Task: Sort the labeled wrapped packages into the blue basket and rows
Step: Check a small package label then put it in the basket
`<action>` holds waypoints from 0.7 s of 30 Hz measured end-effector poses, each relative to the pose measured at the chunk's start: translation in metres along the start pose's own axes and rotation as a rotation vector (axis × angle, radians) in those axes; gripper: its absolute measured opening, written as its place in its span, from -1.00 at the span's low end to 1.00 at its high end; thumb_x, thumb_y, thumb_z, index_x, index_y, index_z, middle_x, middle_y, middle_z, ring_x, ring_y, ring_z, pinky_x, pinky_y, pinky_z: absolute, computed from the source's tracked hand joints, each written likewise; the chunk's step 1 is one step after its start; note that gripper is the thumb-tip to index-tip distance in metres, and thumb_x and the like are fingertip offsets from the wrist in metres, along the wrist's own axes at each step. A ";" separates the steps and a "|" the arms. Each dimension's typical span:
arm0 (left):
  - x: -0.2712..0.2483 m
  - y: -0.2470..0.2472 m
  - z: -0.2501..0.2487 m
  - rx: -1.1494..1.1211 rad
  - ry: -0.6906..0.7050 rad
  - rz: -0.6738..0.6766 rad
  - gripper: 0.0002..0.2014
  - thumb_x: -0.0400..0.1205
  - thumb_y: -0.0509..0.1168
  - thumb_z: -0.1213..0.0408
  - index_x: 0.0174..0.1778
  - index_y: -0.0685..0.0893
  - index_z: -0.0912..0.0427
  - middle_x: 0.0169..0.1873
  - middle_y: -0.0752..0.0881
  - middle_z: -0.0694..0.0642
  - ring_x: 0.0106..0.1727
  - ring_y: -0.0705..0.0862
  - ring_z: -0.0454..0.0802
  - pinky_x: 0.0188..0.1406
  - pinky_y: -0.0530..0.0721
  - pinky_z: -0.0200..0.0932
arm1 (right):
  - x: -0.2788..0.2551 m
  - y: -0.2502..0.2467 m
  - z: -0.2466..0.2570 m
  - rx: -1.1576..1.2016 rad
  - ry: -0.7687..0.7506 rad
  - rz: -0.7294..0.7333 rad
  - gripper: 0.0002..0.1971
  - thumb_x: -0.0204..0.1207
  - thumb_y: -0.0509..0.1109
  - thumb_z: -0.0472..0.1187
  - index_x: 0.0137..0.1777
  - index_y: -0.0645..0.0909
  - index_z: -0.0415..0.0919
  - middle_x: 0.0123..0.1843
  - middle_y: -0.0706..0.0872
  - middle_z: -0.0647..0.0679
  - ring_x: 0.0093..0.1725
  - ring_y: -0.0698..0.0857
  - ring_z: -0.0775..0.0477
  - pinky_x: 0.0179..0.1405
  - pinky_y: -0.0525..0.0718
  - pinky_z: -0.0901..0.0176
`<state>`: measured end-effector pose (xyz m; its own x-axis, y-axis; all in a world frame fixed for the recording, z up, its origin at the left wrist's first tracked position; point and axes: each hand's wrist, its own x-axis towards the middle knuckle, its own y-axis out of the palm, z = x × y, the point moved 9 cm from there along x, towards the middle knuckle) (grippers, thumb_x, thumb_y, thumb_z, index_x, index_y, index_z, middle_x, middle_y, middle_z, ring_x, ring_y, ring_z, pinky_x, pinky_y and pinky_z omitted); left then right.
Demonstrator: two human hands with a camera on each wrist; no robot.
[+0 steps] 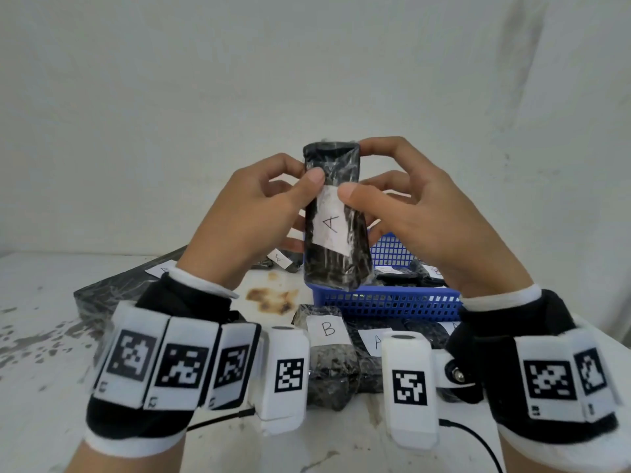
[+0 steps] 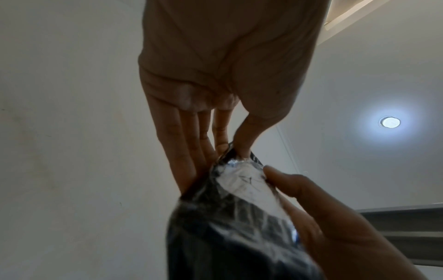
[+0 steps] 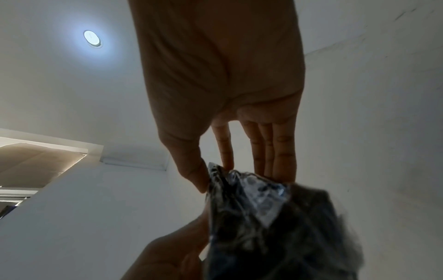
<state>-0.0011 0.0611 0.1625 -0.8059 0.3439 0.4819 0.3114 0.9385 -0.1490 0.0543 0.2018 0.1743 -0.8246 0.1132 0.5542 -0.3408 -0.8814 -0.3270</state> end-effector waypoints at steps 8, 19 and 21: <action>0.000 0.009 -0.001 0.104 0.013 0.048 -0.85 0.60 0.34 0.00 -0.12 0.74 -0.05 -0.18 0.83 0.12 -0.18 0.80 0.10 -0.09 0.79 -0.06 | 0.001 -0.011 -0.001 0.081 -0.044 -0.065 -0.35 0.43 0.41 -0.32 0.46 0.47 0.28 -0.06 0.73 -0.14 -0.29 0.77 -0.10 -0.29 0.80 -0.01; 0.000 -0.010 0.005 -0.075 -0.092 -0.080 -0.72 0.66 0.32 0.10 0.27 0.55 0.03 -0.18 0.70 0.13 -0.20 0.74 0.04 -0.22 0.84 0.03 | 0.002 -0.032 -0.004 0.122 -0.025 -0.147 -0.87 0.58 0.52 -0.16 0.08 0.73 0.05 -0.17 0.83 -0.15 -0.18 0.73 -0.08 -0.11 0.69 0.01; 0.001 -0.013 0.005 -0.104 -0.087 -0.107 -0.84 0.70 0.29 0.17 0.15 0.57 0.09 -0.26 0.68 0.12 -0.30 0.71 0.01 -0.23 0.83 0.00 | 0.003 -0.031 -0.005 0.125 -0.023 -0.123 -0.82 0.49 0.56 -0.06 0.09 0.74 0.08 -0.11 0.86 -0.19 -0.14 0.75 -0.19 -0.04 0.69 -0.04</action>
<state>-0.0089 0.0491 0.1603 -0.8764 0.2478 0.4129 0.2683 0.9633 -0.0086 0.0605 0.2319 0.1821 -0.7689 0.2146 0.6023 -0.3789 -0.9117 -0.1588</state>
